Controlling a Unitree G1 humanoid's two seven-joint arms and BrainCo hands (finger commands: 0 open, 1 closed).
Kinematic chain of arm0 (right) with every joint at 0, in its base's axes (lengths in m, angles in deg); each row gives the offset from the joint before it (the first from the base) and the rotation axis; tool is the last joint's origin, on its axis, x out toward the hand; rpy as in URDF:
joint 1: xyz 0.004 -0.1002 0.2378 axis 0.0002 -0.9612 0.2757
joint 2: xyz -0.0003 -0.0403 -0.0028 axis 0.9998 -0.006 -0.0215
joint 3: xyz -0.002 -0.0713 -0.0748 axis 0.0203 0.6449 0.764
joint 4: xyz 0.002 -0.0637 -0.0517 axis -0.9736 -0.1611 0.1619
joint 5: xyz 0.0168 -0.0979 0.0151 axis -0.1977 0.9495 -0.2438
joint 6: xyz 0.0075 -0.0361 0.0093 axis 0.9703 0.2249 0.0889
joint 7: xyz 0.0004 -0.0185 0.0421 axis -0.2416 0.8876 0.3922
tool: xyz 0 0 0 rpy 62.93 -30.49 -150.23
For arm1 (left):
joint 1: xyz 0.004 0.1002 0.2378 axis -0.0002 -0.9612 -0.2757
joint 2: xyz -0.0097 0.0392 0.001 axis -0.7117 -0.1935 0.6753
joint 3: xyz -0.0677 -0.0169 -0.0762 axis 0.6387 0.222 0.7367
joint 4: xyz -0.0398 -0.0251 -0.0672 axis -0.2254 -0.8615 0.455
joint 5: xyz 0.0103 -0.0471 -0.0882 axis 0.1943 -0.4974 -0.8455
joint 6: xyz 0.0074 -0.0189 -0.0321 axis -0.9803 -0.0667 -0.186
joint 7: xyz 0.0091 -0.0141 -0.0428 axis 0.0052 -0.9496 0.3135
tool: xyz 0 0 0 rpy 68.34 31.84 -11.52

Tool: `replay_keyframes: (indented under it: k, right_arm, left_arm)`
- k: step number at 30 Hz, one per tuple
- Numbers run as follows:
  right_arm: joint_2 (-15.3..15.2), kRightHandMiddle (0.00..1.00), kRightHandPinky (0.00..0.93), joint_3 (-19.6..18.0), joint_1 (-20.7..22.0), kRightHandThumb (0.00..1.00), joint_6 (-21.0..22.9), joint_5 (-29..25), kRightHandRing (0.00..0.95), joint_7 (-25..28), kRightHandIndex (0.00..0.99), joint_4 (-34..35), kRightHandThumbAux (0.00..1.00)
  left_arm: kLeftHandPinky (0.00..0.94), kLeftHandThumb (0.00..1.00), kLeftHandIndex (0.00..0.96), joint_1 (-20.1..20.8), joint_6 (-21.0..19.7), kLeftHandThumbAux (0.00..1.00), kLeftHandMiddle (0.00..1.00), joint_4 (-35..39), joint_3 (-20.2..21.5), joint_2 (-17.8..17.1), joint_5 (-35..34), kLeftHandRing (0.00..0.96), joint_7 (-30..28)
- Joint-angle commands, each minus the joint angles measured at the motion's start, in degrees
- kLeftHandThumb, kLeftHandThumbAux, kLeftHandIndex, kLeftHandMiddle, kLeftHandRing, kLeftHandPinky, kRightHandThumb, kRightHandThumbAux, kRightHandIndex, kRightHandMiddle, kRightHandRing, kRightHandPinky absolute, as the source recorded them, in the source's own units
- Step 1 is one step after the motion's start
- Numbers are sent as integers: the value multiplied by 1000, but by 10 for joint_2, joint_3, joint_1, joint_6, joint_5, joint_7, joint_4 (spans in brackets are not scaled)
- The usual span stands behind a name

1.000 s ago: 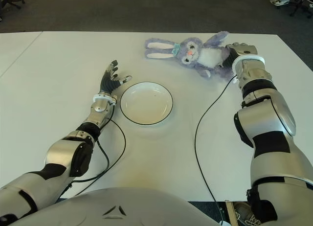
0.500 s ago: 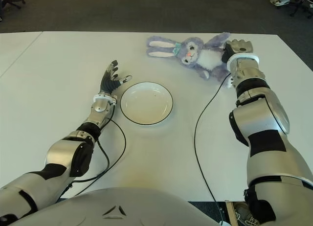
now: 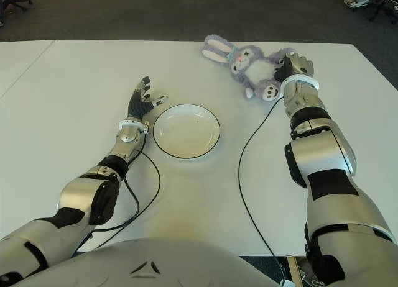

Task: Put the doll into the plate.

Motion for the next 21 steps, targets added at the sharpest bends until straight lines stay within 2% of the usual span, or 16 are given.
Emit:
replay_keyframes:
  k: [1,11,21]
  right_arm:
    - [18,823,827,-47,-33,709,-29,-48,823,-22,442,3,709]
    - [22,832,828,-95,-62,708,-97,-97,834,-36,441,17,711]
    - [11,831,823,-114,-74,707,-142,-114,839,-18,442,27,711]
  left_arm:
    - [56,0,16,-103,-73,746,39,-74,6,35,-9,36,-21]
    - [72,0,25,-103,-78,737,48,-74,16,36,-19,46,-25]
    - [66,0,37,-102,-78,727,51,-75,21,36,-25,48,-32]
